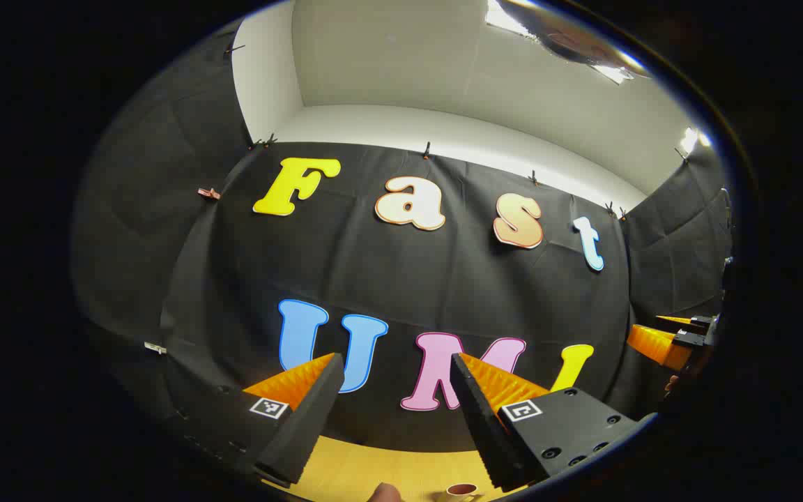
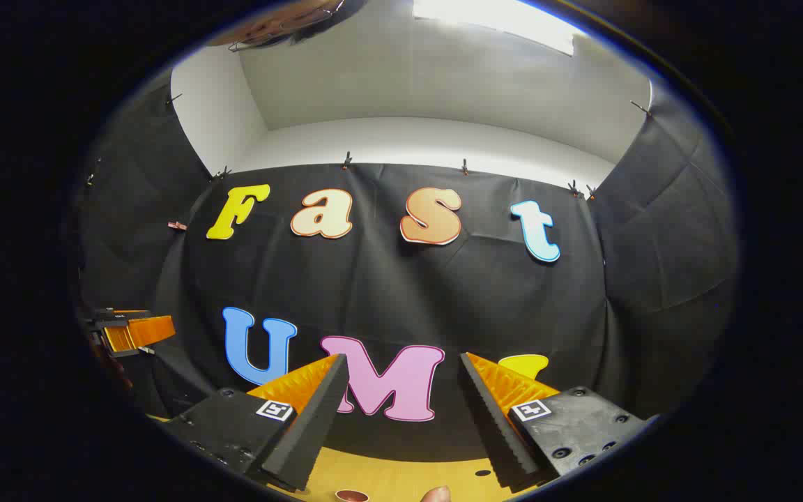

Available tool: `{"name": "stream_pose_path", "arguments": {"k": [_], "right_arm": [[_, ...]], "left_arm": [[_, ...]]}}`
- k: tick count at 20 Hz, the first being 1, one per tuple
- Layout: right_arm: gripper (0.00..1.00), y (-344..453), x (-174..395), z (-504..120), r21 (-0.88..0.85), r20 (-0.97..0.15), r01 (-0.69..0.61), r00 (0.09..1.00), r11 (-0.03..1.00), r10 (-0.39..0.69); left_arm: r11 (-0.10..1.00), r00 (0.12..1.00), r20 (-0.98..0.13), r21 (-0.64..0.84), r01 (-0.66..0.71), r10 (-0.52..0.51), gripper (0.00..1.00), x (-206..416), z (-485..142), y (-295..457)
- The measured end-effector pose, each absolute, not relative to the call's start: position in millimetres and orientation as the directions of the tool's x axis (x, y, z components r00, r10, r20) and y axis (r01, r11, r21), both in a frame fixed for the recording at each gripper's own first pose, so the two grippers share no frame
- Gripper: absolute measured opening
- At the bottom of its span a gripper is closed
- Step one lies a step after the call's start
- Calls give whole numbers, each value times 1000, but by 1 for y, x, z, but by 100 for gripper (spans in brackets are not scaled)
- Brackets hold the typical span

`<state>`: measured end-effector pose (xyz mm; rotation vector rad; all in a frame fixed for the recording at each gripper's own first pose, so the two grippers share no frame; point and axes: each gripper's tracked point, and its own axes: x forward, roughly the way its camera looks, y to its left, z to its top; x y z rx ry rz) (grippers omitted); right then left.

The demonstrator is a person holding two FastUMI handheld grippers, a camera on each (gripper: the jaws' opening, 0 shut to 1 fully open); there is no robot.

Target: Put the toothbrush and toothpaste on the desktop into the cup, then pick up the cup and place it on the coaster on the desktop.

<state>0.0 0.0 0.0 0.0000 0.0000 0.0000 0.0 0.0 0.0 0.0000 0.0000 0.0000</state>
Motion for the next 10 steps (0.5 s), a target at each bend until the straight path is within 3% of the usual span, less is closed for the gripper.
{"name": "stream_pose_path", "arguments": {"k": [10], "right_arm": [[96, 3, 0, -11, 10, -26, 2, 1000, 1000, -2]], "left_arm": [[1000, 999, -37, 19, 3, -3, 95, 3, -12, 2]]}}
